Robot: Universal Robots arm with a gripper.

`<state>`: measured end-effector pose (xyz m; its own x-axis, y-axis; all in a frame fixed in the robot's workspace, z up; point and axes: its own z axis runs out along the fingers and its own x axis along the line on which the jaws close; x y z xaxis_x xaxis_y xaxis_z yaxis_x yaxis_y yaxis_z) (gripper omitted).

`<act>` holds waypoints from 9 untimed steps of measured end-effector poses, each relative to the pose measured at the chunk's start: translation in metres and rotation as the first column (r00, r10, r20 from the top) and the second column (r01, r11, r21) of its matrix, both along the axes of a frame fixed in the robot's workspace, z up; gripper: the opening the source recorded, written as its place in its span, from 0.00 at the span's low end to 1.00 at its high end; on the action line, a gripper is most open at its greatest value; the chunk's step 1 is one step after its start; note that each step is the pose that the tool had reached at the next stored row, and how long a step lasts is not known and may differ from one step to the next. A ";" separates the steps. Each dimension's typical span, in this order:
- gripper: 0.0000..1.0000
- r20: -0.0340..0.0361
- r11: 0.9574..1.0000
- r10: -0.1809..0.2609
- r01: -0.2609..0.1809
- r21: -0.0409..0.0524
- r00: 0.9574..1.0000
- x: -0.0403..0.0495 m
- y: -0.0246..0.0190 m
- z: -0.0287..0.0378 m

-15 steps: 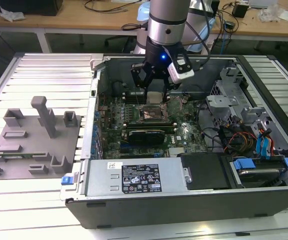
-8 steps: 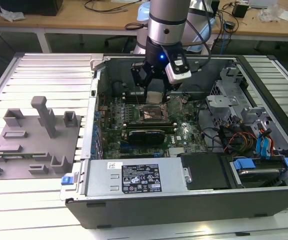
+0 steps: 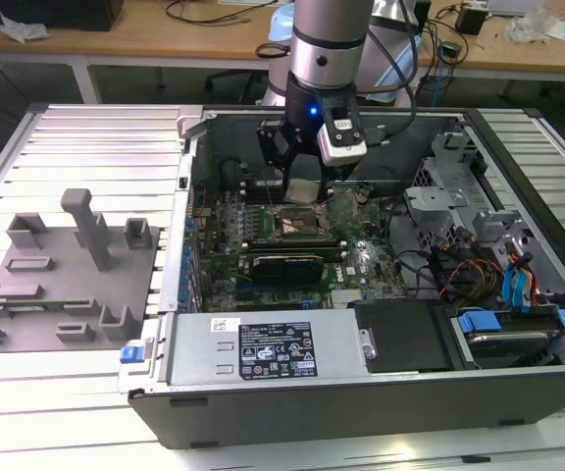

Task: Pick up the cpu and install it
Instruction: 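Place the cpu into insertion slot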

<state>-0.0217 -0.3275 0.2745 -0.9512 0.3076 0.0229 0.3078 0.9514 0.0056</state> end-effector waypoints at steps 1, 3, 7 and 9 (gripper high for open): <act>0.55 0.000 1.000 -0.027 0.027 0.000 1.000 0.0000 0.0000 0.0000; 0.55 0.000 0.998 -0.070 0.070 0.000 0.998 0.0000 0.0000 -0.0001; 0.55 0.000 0.990 -0.144 0.144 0.000 0.990 0.0000 0.0000 -0.0001; 0.55 0.000 0.981 -0.193 0.193 0.000 0.981 0.0000 0.0000 -0.0002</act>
